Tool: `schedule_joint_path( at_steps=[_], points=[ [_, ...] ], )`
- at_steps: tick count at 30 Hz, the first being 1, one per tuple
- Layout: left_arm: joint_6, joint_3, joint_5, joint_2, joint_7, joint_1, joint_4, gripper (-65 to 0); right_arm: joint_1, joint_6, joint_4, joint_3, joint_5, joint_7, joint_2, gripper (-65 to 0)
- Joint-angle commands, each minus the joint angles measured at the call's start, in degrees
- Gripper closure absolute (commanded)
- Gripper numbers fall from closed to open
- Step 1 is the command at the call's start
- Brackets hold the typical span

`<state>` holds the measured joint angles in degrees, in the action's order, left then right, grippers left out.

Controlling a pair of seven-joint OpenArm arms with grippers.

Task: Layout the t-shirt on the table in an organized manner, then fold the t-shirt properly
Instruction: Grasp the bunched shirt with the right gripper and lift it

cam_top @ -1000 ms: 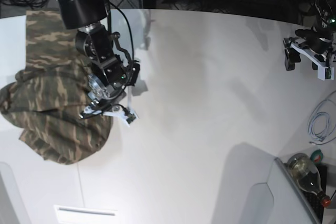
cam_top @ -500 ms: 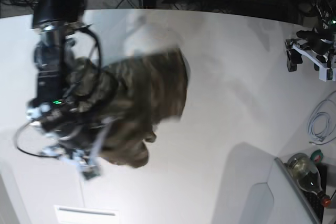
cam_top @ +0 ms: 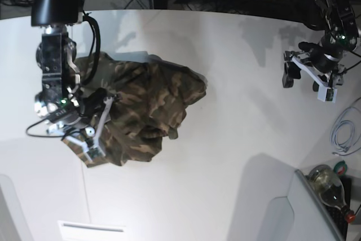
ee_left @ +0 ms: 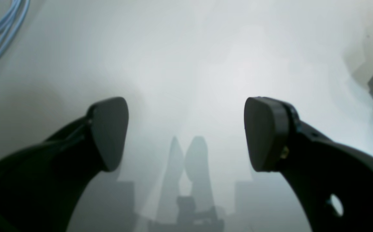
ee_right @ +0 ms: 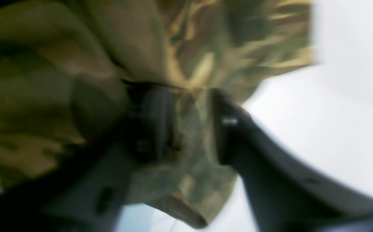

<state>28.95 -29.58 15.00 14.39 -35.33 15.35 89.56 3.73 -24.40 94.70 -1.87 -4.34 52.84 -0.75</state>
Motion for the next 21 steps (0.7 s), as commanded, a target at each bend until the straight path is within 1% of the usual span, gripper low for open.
schedule_joint_path(
  at_steps=[1, 3, 4, 6, 8, 9, 10, 13, 14, 18, 19, 21],
  points=[
    [0.0, -0.8, 0.4, 1.0, 1.1, -0.2, 0.9, -53.3, -0.9, -0.1, 6.1, 0.4, 0.8, -1.3, -0.1, -33.9],
    [0.0, -1.0, 0.4, 1.3, 1.2, -0.2, 0.8, -53.3, -4.2, -0.1, 14.6, 1.6, 0.8, -1.0, -0.1, -41.3],
    [0.0, -1.2, 0.4, 1.6, 1.2, -0.2, 0.8, -53.3, -6.1, -0.1, 18.4, 3.6, 0.8, -0.7, -0.1, -43.1],
    [0.0, -3.3, 0.4, 2.5, 1.2, -0.2, 0.7, -53.3, -9.8, 0.0, 21.0, 8.6, 0.7, -0.7, -0.1, -43.1],
    [0.0, -6.0, 0.4, 2.8, 1.2, -0.2, 0.7, -53.3, -12.5, 0.7, 20.2, 14.2, -0.9, -1.1, -0.1, -43.1],
    [0.0, -7.4, 0.4, 2.8, 1.2, -0.1, 0.7, -53.3, -13.3, 2.6, 19.1, 17.0, -2.1, -1.4, 0.2, -43.1],
    [0.0, -8.9, 0.4, 2.8, 1.1, -0.1, 0.7, -53.3, -13.9, 5.6, 17.4, 20.3, -4.0, -2.7, 0.2, -43.1],
    [0.1, -11.6, 0.4, 2.9, 0.9, -0.1, 0.7, -53.3, -14.5, 15.7, 13.0, 27.9, -7.7, -9.8, 0.2, -43.8],
    [0.2, -12.1, 0.4, 2.9, 0.9, -0.1, 0.7, -53.3, -14.2, 17.9, 11.5, 29.2, -8.0, -10.9, 0.3, -43.8],
    [0.2, -12.7, 0.4, 2.9, 0.9, 0.3, 0.7, -53.3, -11.8, 24.6, 5.5, 32.3, -7.8, -11.7, 0.3, -43.2],
    [0.3, -12.7, 0.4, 2.9, 0.9, 0.3, 0.7, -53.3, -11.1, 25.9, 4.2, 32.5, -7.8, -11.7, 0.3, -43.2],
    [0.3, -12.7, 0.4, 2.9, 0.9, 0.6, 0.7, -53.3, -9.7, 27.2, 1.9, 32.5, -7.8, -11.8, 0.4, -41.9]
  ],
)
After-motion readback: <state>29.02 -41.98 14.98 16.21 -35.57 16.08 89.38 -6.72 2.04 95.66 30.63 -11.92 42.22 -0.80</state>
